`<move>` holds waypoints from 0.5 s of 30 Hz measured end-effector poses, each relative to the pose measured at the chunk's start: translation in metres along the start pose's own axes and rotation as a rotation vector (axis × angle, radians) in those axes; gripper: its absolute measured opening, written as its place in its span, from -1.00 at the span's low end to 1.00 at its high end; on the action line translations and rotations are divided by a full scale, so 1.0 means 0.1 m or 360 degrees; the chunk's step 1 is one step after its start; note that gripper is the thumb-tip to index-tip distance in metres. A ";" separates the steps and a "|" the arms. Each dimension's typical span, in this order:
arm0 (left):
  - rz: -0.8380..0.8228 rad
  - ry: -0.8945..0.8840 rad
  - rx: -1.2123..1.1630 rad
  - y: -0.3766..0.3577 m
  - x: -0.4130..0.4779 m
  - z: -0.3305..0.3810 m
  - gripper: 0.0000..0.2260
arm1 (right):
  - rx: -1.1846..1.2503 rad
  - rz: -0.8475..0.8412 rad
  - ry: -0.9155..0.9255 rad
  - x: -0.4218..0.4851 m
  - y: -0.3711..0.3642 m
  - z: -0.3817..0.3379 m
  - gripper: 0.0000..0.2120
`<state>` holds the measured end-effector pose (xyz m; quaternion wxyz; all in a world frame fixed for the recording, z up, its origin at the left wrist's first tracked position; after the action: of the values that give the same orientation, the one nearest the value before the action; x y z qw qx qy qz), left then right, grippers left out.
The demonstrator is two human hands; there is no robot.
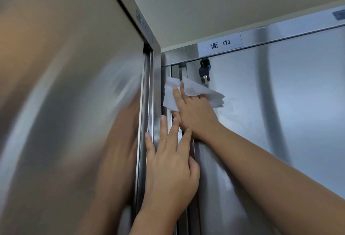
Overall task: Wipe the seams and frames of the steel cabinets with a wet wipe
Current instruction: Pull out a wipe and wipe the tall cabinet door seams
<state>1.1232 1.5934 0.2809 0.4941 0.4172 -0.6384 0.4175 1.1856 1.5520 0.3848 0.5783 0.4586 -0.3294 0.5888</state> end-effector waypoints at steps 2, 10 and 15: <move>0.0013 0.0021 -0.0018 0.00 -0.01 0.00 -0.49 | -0.0029 0.0003 -0.0041 0.06 -0.01 0.01 -0.40; 0.0142 0.0017 -0.0027 0.10 0.03 0.00 -0.48 | 0.0091 0.0024 -0.0198 0.61 0.01 0.19 -0.41; 0.0113 0.0050 0.0059 0.07 0.01 -0.04 -0.48 | -0.0034 0.0063 -0.0137 0.45 0.04 0.15 -0.41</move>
<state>1.1178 1.5996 0.2819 0.4811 0.3968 -0.6371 0.4531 1.1881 1.5548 0.4325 0.5566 0.4708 -0.3693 0.5763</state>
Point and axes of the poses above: each hand's wrist, its own x-axis towards the middle knuckle, its own y-axis out of the back of the hand, z = x × y, the point moved 9 cm from there along x, towards the middle knuckle, and after that the axes turned 8 degrees about z, right-handed, at the moved point
